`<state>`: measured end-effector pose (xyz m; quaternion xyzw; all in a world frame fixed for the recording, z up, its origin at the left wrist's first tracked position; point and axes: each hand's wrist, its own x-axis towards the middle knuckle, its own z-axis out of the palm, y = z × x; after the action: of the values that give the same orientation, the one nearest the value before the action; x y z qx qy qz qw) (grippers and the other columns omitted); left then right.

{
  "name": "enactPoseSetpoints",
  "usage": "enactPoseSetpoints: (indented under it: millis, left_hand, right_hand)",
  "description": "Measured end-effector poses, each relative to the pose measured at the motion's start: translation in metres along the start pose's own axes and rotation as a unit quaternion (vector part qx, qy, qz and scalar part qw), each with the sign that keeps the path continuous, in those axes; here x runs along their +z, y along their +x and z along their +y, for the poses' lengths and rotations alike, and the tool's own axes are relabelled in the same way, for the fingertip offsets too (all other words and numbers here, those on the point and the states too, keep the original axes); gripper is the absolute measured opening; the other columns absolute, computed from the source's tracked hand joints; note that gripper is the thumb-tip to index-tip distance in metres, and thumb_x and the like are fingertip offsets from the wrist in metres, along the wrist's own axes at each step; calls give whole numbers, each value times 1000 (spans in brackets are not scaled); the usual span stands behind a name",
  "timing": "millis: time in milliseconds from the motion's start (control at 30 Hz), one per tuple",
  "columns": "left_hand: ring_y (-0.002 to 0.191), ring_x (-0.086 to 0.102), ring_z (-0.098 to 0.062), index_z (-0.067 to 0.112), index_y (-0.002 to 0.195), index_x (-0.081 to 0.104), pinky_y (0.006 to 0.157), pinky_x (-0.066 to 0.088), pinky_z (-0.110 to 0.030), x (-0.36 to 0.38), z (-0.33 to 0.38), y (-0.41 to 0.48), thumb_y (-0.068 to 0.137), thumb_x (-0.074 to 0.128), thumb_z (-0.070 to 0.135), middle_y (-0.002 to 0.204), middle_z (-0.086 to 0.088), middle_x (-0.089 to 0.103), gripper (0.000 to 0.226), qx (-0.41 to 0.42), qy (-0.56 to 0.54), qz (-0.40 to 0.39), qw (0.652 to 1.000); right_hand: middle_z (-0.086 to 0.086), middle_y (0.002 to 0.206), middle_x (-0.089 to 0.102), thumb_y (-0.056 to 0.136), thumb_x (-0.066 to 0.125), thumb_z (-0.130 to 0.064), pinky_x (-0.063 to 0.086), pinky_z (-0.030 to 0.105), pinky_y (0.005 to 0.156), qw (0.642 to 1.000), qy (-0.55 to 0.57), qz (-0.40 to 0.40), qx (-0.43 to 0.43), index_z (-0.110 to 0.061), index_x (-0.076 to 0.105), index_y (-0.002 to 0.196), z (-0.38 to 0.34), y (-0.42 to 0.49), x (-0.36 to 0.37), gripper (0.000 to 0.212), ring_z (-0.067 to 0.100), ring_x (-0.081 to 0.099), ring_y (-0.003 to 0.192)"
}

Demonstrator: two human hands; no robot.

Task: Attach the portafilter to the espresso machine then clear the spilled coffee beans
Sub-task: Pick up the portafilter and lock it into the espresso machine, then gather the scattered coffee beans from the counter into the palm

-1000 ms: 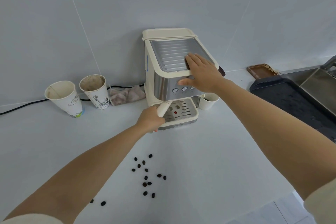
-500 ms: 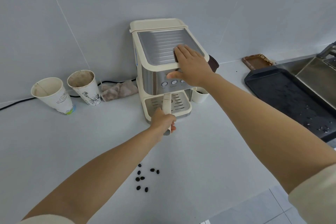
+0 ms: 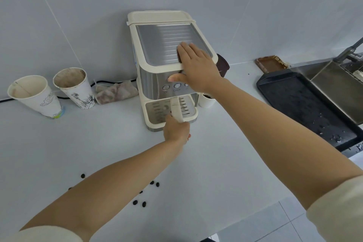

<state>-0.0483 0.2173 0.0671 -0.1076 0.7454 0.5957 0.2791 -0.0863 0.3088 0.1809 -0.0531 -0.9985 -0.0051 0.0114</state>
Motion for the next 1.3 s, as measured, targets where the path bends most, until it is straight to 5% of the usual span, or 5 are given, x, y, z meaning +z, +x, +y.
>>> enactPoseSetpoints:
  millis: [200, 467, 567, 833, 1300]
  left_hand:
    - [53, 51, -21, 9, 116, 42, 56, 43, -28, 8, -1, -3, 79, 41, 1, 93, -3, 52, 39, 10, 9, 26, 1000]
    - [76, 54, -29, 6, 121, 39, 39, 38, -22, -4, 2, -8, 82, 47, 6, 104, -12, 54, 39, 40, 53, -33, 997]
    - [85, 53, -30, 2, 126, 35, 57, 42, -26, -12, 4, -11, 87, 47, 15, 105, -15, 55, 43, 76, 145, -59, 985]
    - [142, 16, -31, 6, 147, 6, 114, 19, -44, -70, -2, -10, 96, 30, 40, 156, -16, 13, 66, 193, 364, 12, 911]
    - [145, 9, -32, 12, 148, 12, 113, 7, -56, -230, 37, -24, 77, 6, 57, 157, -13, 12, 84, 328, 536, 284, 725]
  right_hand:
    - [9, 158, 6, 87, 40, -57, 7, 38, 117, 1000, 2, 3, -1, -5, 9, 146, 0, -1, -1, 85, 26, 3, 145]
    - [9, 157, 7, 88, 40, -56, 7, 40, 118, 1000, 7, 0, 0, -5, 9, 146, -2, -4, -5, 84, 26, 4, 145]
    - [9, 157, 8, 87, 40, -57, 7, 40, 118, 1000, 8, 4, 1, -4, 8, 146, -3, -6, -4, 85, 26, 4, 145]
    - [11, 157, 3, 93, 32, -51, 3, 43, 117, 999, 10, 32, 12, -2, 0, 146, -20, -13, -1, 79, 29, 0, 145]
    - [8, 157, -14, 95, 24, -51, -7, 40, 117, 994, 45, 34, -94, -7, -11, 146, -121, -14, 12, 76, 21, -13, 145]
